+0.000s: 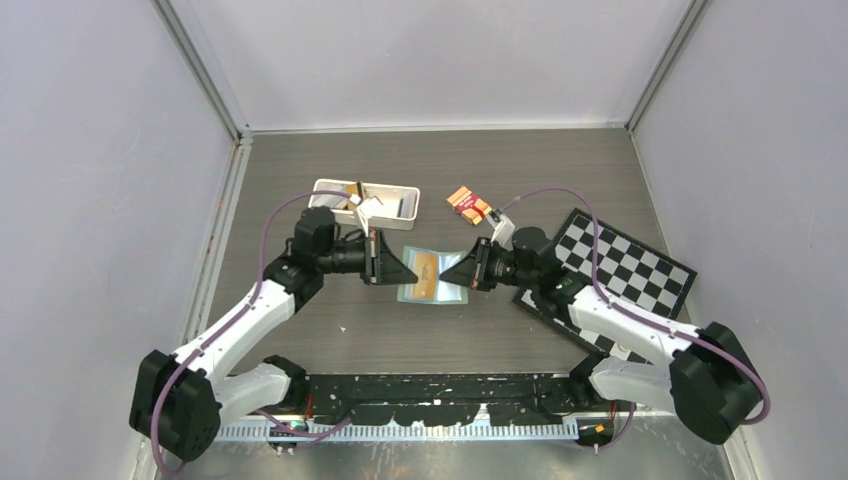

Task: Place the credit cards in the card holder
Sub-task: Turn over the card holder at the center of the board.

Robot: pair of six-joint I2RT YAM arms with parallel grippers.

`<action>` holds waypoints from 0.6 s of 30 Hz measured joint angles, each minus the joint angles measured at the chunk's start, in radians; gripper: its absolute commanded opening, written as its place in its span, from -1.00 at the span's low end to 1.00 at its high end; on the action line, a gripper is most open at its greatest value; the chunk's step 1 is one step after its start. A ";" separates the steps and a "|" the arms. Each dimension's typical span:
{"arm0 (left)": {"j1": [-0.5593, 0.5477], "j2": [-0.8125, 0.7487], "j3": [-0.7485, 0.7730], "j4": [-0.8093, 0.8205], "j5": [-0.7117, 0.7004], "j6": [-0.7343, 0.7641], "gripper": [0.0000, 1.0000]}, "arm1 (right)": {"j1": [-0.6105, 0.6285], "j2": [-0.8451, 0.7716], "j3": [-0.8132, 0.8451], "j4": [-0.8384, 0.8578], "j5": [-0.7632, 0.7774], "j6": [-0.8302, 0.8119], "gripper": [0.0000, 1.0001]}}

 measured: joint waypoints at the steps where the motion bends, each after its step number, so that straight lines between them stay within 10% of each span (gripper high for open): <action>1: -0.021 0.013 0.019 -0.066 -0.042 0.043 -1.00 | 0.007 0.023 0.000 -0.014 0.012 -0.001 -0.99; 18: -0.141 0.266 0.104 -0.301 -0.280 0.200 -0.71 | 0.068 0.319 0.021 -0.059 0.117 0.008 -0.99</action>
